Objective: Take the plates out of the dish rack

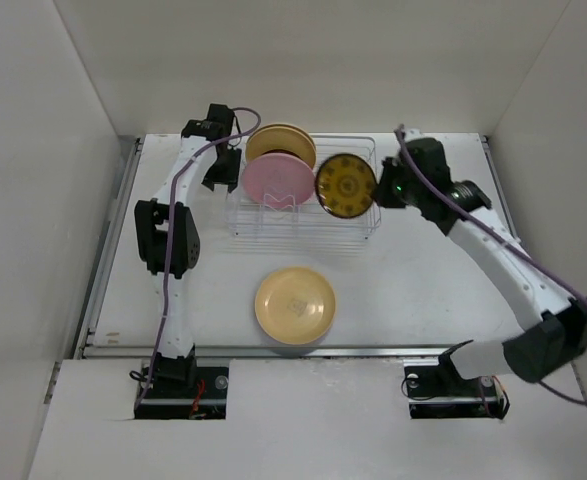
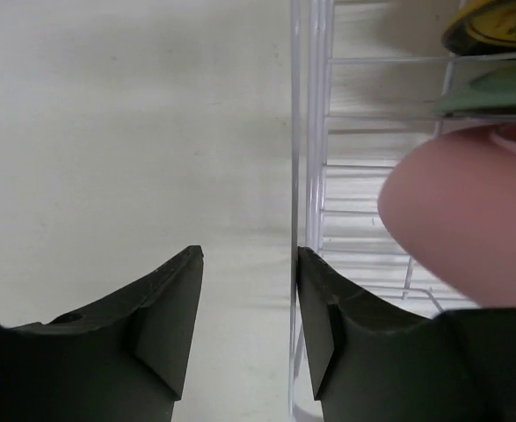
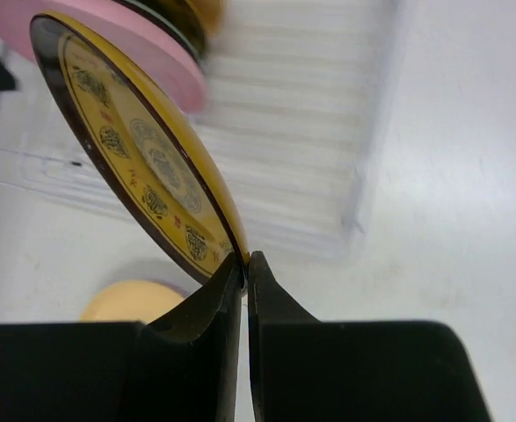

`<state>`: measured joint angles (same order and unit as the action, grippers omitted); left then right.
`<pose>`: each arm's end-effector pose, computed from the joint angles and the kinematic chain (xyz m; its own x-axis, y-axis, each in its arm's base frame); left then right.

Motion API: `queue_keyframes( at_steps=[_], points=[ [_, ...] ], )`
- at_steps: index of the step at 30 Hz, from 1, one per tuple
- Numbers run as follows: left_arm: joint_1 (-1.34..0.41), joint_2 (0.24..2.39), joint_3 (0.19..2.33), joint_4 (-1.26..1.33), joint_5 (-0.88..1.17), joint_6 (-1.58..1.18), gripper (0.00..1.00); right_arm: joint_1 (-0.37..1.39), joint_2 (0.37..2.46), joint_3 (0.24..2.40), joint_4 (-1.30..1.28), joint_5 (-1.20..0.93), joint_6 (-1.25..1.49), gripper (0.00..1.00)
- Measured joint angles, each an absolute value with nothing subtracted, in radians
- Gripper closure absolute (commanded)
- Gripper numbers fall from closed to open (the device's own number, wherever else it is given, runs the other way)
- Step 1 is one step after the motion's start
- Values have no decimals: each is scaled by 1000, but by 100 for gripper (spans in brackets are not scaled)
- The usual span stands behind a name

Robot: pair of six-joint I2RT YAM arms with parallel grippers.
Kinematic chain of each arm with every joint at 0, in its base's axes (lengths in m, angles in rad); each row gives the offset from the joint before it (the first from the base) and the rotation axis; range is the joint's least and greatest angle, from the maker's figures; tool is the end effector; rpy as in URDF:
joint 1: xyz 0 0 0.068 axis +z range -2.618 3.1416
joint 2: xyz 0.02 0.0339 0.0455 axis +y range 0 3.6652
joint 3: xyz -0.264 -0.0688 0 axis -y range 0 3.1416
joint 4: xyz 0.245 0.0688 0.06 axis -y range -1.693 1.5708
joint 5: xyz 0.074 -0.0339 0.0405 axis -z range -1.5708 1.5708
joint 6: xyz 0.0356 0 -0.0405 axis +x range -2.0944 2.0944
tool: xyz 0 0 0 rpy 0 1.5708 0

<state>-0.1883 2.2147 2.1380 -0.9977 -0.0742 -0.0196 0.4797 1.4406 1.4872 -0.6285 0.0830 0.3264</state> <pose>0.4715 -0.0872 0.2694 -0.8666 0.1452 -0.4774 0.1350 0.9893 0.0558 0.2845 0.1447 0.3864 -0.5896 0.0535 -0.8059 -0.2211 0.9490 0.2247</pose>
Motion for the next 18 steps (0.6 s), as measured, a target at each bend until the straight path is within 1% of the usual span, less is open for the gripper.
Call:
queue_keyframes(
  at_steps=[5,6,7,11,14,18],
  points=[
    [-230,2090,2085,-901,-98,99,55,314,1136,1120,-744,-33,521,100],
    [-242,2068,2085,-878,-95,124,47,292,1076,1055,-771,-59,559,100],
    [-255,2048,2085,-856,-88,151,46,274,1002,972,-801,-103,607,100],
    [-301,2020,2110,-809,-43,231,46,268,868,798,-846,-209,714,100],
    [-327,2053,2167,-805,-5,275,46,267,769,678,-883,-269,768,100],
    [-351,2101,2208,-804,24,317,46,267,713,564,-874,-313,806,100]
  ],
)
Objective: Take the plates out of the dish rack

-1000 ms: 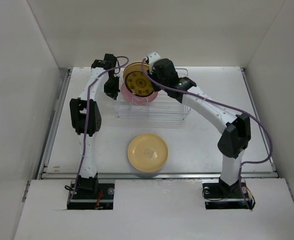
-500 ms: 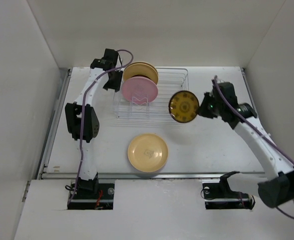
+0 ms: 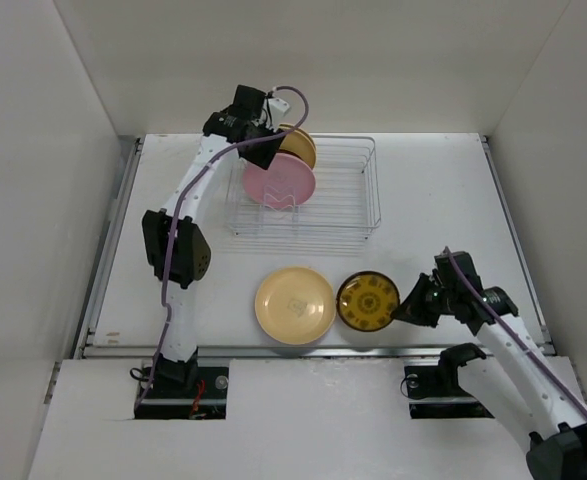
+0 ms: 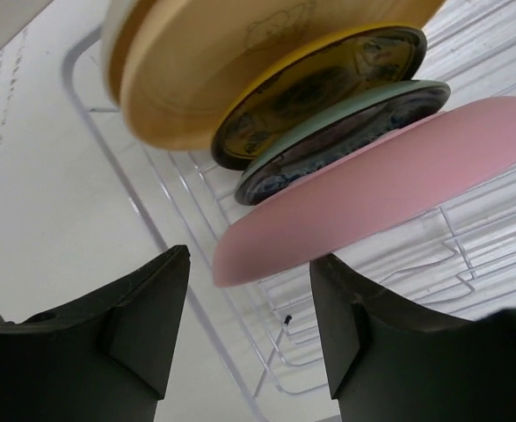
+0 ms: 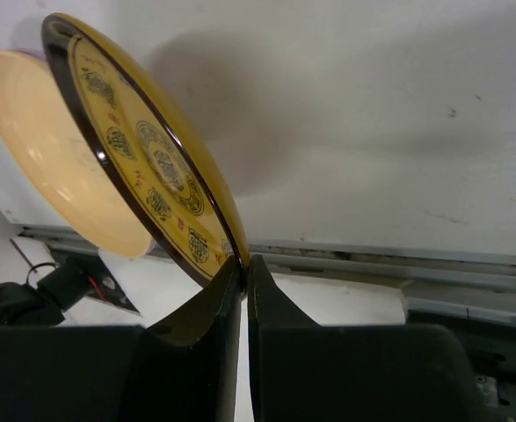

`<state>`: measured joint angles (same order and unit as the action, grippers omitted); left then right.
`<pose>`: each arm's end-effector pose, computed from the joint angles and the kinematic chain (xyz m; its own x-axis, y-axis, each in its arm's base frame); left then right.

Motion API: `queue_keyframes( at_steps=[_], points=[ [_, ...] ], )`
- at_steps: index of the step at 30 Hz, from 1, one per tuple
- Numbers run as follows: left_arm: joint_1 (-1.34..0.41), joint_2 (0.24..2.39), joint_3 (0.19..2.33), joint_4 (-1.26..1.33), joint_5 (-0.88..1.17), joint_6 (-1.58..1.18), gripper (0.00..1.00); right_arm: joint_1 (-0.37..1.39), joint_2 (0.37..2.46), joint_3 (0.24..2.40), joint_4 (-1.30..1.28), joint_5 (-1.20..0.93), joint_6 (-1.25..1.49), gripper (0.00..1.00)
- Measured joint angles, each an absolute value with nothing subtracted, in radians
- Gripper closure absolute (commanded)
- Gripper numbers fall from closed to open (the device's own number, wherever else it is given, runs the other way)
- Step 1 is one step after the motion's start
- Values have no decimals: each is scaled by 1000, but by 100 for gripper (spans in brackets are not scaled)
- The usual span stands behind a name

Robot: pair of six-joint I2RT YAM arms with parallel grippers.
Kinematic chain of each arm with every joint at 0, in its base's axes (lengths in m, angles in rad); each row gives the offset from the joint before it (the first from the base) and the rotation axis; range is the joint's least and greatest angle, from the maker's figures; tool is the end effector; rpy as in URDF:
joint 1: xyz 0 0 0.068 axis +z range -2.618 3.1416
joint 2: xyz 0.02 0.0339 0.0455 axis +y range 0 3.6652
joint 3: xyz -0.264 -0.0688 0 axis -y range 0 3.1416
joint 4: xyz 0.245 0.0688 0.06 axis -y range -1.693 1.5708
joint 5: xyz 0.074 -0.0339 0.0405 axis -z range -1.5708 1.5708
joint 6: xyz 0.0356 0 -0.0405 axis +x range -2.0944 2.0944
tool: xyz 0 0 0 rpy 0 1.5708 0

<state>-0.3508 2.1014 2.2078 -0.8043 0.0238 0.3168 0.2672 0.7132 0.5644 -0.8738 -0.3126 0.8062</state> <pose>0.4456 -0.1640 0.3565 -0.4611 0.5004 -0.7328 0.5307 0.8174 0.2242 0.1203 0.0443 0.2172 -0.8627 0.4758 -0.1713 0.3131 0.7687 0.5578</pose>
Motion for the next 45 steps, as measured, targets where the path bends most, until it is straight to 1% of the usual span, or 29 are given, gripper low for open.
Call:
queue_keyframes(
  at_steps=[3,5,6,7,8,9,10,11,12,13,14,16,19,25,27,29,30,32,33,34,36,38,41,45],
  points=[
    [-366,2136,2209,-804,26,337,46,267,740,485,-842,-318,824,100],
    [-375,2162,2209,-804,25,344,46,267,798,462,-819,-312,832,100],
    [-378,2173,2210,-804,22,348,48,267,829,456,-804,-311,836,96],
    [-379,2180,2210,-803,16,358,51,267,855,455,-791,-310,839,85],
    [-380,2186,2210,-802,8,366,55,267,876,455,-775,-309,843,79],
    [-380,2186,2211,-801,7,374,73,267,894,455,-759,-306,843,73],
    [-377,2186,2212,-801,2,395,81,267,909,455,-746,-300,845,68],
    [-373,2186,2213,-792,-2,417,87,267,921,455,-738,-291,846,60],
    [-371,2187,2214,-790,-10,433,92,267,932,455,-732,-284,847,56],
    [-370,2187,2214,-799,-12,440,100,267,940,456,-728,-279,846,52],
    [-371,2187,2214,-807,-15,445,100,267,945,459,-727,-271,845,44],
    [-376,2187,2215,-808,-6,427,100,267,950,472,-730,-253,843,40],
    [-390,2187,2215,-805,-12,402,100,267,952,514,-740,-226,836,35],
    [-391,2181,2214,-807,-16,399,100,267,963,570,-749,-202,811,34],
    [-391,2177,2206,-802,-18,403,100,267,964,575,-760,-198,807,31],
    [-391,2175,2204,-804,-22,404,100,267,962,601,-778,-197,802,24],
    [-391,2175,2202,-803,-23,404,100,267,960,628,-785,-193,798,20],
    [-391,2167,2198,-804,-23,404,100,268,962,721,-798,-170,788,16],
    [-391,2163,2197,-804,-24,405,100,268,968,781,-794,-154,779,16],
    [-391,2156,2193,-804,-26,406,100,268,980,843,-786,-138,767,13],
    [-388,2145,2187,-812,-27,405,100,268,1050,974,-776,-110,741,13],
    [-385,2137,2186,-825,-29,405,100,268,1161,1121,-760,-64,708,13],
    [-384,2130,2185,-835,-37,410,100,269,1398,1343,-733,34,656,13],
    [-385,2111,2144,-820,-39,421,100,268,1681,1554,-712,179,587,13]
  ],
)
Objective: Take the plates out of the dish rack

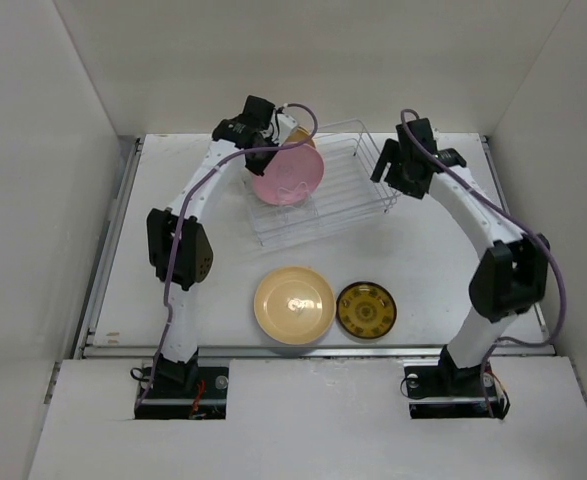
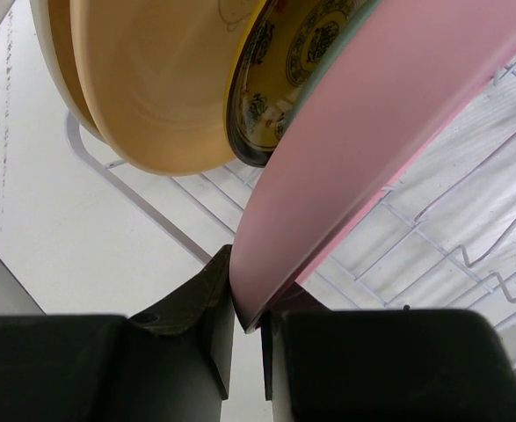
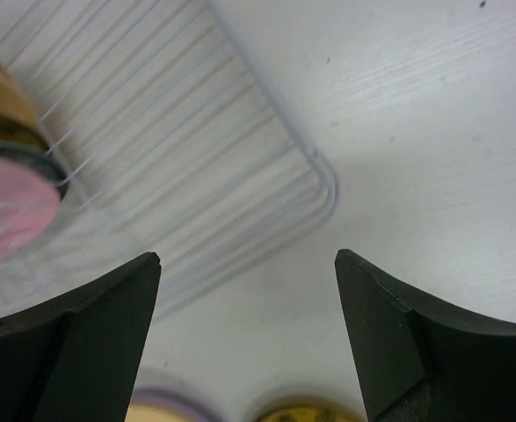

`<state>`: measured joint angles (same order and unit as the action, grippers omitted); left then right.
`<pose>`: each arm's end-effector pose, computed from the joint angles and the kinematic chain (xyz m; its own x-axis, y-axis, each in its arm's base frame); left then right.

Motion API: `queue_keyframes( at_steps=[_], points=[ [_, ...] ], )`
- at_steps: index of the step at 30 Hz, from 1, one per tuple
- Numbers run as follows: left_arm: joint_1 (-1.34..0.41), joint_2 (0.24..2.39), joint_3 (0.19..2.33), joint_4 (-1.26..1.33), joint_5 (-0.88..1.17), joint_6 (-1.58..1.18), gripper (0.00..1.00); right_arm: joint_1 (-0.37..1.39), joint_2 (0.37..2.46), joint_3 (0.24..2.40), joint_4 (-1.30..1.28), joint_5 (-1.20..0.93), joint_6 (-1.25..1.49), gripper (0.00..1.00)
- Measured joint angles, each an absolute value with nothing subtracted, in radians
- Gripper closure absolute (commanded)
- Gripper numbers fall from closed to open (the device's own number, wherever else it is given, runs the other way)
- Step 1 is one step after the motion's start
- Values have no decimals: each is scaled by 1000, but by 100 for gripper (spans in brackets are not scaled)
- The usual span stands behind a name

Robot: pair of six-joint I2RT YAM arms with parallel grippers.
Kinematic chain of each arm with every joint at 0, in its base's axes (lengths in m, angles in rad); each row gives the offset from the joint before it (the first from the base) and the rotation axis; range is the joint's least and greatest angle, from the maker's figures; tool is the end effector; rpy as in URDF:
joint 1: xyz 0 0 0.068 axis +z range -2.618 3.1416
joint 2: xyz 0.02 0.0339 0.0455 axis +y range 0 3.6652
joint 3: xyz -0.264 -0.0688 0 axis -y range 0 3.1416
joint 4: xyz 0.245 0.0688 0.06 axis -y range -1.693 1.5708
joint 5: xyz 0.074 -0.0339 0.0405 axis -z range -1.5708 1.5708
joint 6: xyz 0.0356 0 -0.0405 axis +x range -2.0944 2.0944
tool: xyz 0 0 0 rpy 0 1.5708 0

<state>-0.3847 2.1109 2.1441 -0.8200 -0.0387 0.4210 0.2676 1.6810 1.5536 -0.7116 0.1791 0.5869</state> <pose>0.4417 -0.1774 0.3304 -0.4561 0.6252 -0.6333 0.5874 0.7461 0.3136 0.3609 0.0924 0.3232 -0.6779 0.3792 -0.6298 0.2763 0.9253 0.2597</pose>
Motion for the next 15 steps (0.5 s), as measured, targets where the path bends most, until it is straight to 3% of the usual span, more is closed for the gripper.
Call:
queue_keyframes(
  at_steps=[3,7,10,13,14,15],
  points=[
    [-389,2090,2100,-800,-43,428,100,266,1845,1687,-708,260,538,15],
    [-392,2072,2063,-775,-54,434,100,259,2038,1842,-685,337,486,26],
    [-392,2067,2050,-766,-57,437,100,256,2106,1856,-677,363,454,41],
    [-392,2067,2049,-767,-62,440,100,249,2125,1851,-673,375,429,72],
    [-392,2067,2049,-767,-62,444,100,248,2124,1850,-669,355,411,91],
    [-391,2067,2049,-765,-69,448,100,247,2119,1850,-669,322,370,98]
  ],
)
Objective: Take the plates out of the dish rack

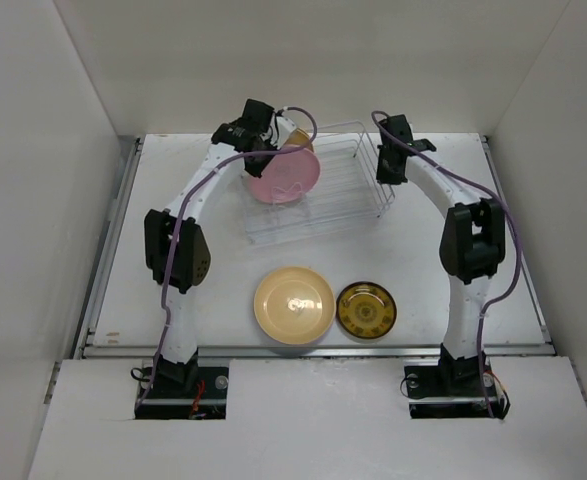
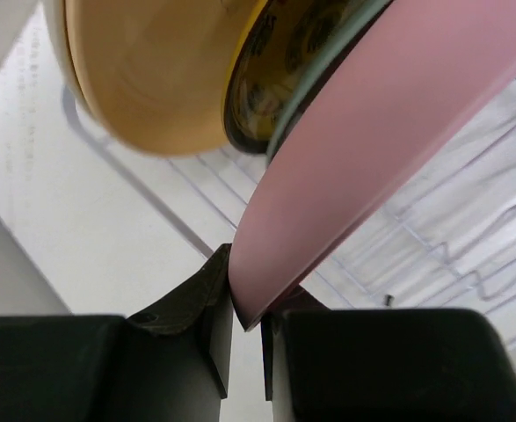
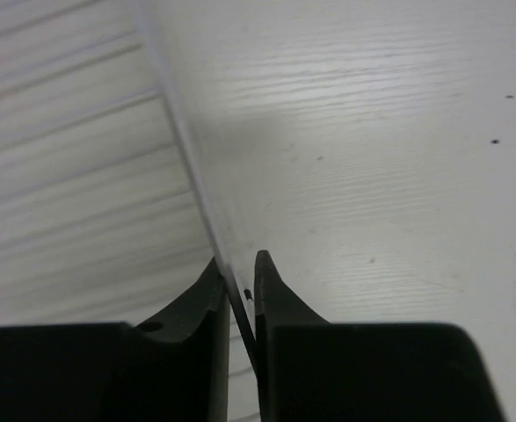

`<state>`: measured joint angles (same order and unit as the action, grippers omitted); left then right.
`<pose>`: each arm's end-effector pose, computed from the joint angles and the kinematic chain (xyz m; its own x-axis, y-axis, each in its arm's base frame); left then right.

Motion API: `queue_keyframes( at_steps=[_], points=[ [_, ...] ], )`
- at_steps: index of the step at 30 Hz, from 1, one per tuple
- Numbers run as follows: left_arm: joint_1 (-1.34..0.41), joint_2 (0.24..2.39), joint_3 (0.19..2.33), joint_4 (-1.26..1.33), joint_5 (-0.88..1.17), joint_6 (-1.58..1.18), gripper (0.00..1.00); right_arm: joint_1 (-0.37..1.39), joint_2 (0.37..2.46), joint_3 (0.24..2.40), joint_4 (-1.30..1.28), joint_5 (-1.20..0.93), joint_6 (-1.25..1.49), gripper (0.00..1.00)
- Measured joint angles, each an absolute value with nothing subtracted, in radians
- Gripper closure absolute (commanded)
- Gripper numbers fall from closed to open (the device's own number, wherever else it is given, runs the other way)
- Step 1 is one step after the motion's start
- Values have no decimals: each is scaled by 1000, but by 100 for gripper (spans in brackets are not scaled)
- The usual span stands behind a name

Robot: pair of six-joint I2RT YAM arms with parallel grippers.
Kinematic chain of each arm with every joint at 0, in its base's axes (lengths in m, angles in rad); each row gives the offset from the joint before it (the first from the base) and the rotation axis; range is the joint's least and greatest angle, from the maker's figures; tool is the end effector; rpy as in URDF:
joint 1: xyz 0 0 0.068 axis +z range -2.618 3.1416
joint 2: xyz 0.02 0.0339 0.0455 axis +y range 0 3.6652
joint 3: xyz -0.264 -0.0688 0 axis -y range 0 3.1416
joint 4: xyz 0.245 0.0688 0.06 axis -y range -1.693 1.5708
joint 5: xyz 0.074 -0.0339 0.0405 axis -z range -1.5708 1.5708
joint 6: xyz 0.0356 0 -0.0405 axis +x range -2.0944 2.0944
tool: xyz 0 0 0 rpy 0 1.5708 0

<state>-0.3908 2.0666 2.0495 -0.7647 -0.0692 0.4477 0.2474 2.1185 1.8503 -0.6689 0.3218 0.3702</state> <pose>0.4349 -0.1765 0.3244 -0.4424 0.6493 -0.6186 0.5837 0.7322 0.3511 0.4618 0.1050 0.2450 -0.7467 0.1654 -0.6442 0.2354 0.9716 -0.0234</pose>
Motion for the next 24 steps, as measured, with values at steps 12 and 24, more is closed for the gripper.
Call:
queue_keyframes(
  at_steps=[12,24],
  points=[
    [-341,2029,2078,-662,-187,392,100,276,1928,1539,-476,234,310,100],
    [-336,1927,2215,-784,-115,244,100,283,1919,1524,-464,254,312,100]
  ],
)
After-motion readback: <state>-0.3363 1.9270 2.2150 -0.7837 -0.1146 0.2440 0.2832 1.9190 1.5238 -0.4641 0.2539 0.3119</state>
